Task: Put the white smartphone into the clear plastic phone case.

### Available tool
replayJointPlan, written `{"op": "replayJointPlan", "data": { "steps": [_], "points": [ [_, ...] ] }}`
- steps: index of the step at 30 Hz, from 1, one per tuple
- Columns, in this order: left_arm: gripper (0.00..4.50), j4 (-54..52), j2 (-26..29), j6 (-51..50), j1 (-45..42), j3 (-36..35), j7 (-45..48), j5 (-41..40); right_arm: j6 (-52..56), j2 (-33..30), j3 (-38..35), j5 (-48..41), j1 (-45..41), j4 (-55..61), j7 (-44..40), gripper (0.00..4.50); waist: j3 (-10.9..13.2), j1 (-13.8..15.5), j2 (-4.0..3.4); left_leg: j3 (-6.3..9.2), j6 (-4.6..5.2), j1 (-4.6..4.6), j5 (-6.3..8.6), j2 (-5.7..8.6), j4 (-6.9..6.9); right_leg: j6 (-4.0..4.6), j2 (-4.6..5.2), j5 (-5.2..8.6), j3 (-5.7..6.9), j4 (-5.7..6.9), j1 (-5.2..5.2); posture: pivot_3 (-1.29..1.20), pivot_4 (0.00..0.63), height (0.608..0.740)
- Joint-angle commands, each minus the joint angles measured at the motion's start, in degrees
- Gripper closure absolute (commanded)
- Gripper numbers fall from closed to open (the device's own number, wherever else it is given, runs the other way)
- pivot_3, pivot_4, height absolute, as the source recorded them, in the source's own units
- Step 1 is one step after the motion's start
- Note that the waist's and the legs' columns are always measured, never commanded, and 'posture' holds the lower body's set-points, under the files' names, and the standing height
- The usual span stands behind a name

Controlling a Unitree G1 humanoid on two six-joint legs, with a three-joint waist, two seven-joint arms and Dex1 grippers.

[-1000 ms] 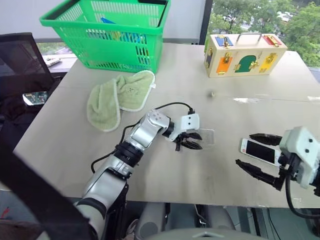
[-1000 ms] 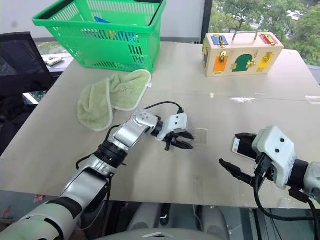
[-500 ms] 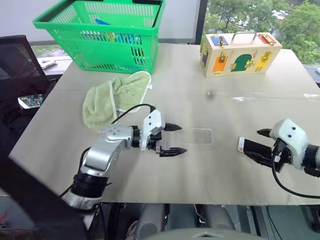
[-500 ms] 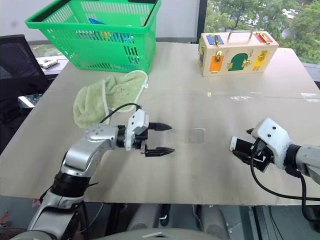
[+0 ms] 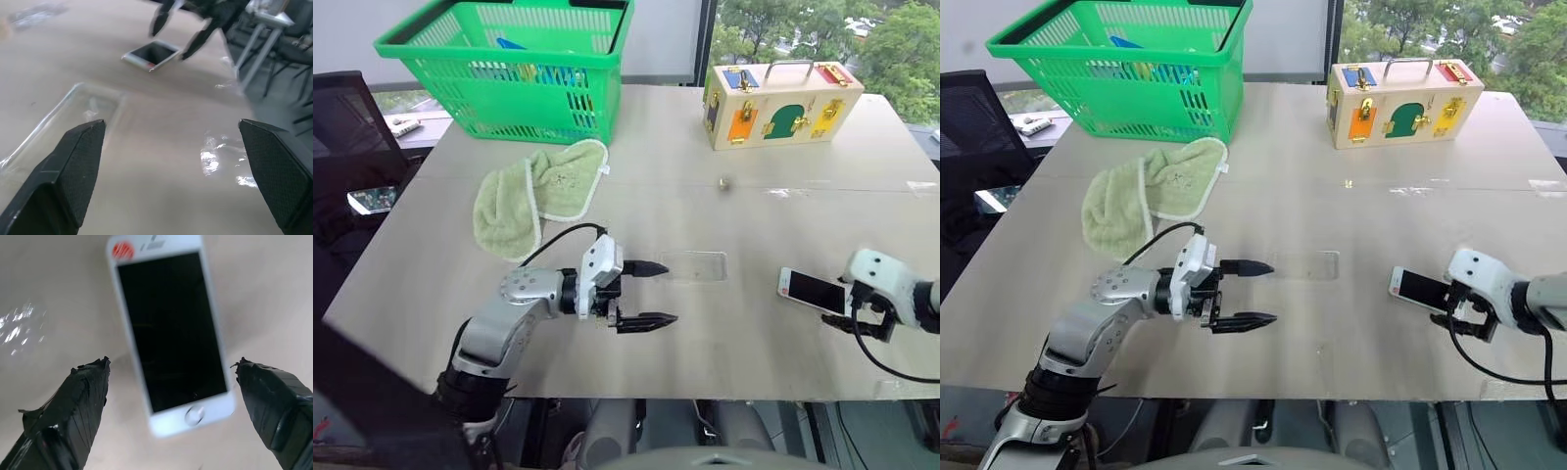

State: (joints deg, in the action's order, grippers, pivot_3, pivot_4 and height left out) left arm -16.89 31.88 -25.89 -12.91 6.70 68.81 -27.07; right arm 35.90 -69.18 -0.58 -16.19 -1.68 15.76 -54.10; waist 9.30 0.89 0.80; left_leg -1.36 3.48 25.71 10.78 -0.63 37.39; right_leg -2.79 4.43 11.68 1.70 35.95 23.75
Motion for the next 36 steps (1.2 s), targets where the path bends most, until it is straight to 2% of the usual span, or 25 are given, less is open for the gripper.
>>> {"op": "replayJointPlan", "data": {
  "steps": [1, 6, 14, 19, 23, 27, 32, 36],
  "points": [
    [0.03, -0.47, 0.65, 1.86, -0.42, -1.88, 0.75, -2.09, -0.11, 0.89, 2.85, 1.47, -4.73, -3.49, -2.99, 0.0, 0.0, 0.13, 0.0, 0.0, 0.0, 0.0, 0.0, 0.01, 0.0, 0.0, -0.03, 0.0, 0.02, 0.0, 0.0, 0.0, 0.15, 0.74],
    [0.03, -0.09, 0.56, 2.82, -0.74, -2.39, 0.26, -2.82, 2.59, 2.24, 8.2, 2.12, -10.29, -6.86, -7.36, 0.0, 0.02, -0.04, -0.03, -0.01, 0.0, 0.01, 0.0, 0.01, 0.0, 0.01, -0.19, -0.01, -0.02, -0.01, 0.0, 0.0, 0.15, 0.74],
    [0.03, -1.14, 0.87, 3.32, 0.47, -2.57, -0.54, -3.46, -0.99, 4.98, 14.48, 7.73, -15.68, -16.44, -11.47, 0.0, -0.06, -0.22, 0.09, -0.02, 0.0, -0.08, 0.0, 0.0, 0.0, 0.01, -0.21, -0.01, -0.05, -0.01, -0.01, 0.0, 0.15, 0.74],
    [0.0, -1.54, 0.59, 3.85, 1.13, -2.67, -1.88, -3.2, -4.12, 6.63, 16.07, 10.84, -17.14, -20.9, -12.54, 1.59, -0.29, -0.21, 0.45, -0.02, -0.23, -0.13, 0.13, -0.04, 0.03, 0.0, 0.02, -0.01, -0.04, -0.01, -0.04, 0.0, 0.15, 0.74],
    [0.0, -2.2, 0.64, 4.01, 1.37, -2.58, -3.0, -3.19, -6.4, 7.29, 15.26, 11.62, -16.87, -21.0, -12.93, 1.62, -0.47, -0.2, 0.73, -0.03, -0.25, -0.15, 0.15, -0.04, 0.04, 0.0, 0.11, -0.01, 0.05, -0.01, -0.06, 0.0, 0.15, 0.74],
    [0.0, -2.24, 0.93, 4.09, 1.57, -3.18, -4.46, -2.92, -6.82, 8.29, 11.91, 10.37, -16.61, -17.54, -11.53, 1.62, -0.47, -0.25, 0.74, -0.09, -0.26, -0.17, 0.15, -0.05, 0.05, 0.01, 0.2, -0.01, 0.1, -0.01, -0.06, 0.0, 0.15, 0.74],
    [0.0, -1.11, 0.69, 5.25, 1.75, -2.56, -6.27, -1.39, 1.94, 10.77, 6.42, 4.68, -20.28, -6.19, -10.23, 1.62, -0.2, -0.67, 0.3, -0.17, -0.26, -0.15, 0.15, -0.19, 0.01, 0.08, 0.21, -0.08, 0.18, 0.03, 0.03, 0.0, 0.15, 0.74],
    [0.0, 0.62, 1.4, 6.83, 2.03, -3.01, -6.4, -0.3, 7.94, 13.87, 8.16, 3.38, -26.44, 3.59, -7.52, 1.63, 0.1, -0.3, -0.2, -0.28, -0.04, -0.05, 0.01, -0.19, -0.08, 0.09, 0.12, -0.09, 0.16, 0.13, 0.26, 0.0, 0.15, 0.74]
  ]
}}
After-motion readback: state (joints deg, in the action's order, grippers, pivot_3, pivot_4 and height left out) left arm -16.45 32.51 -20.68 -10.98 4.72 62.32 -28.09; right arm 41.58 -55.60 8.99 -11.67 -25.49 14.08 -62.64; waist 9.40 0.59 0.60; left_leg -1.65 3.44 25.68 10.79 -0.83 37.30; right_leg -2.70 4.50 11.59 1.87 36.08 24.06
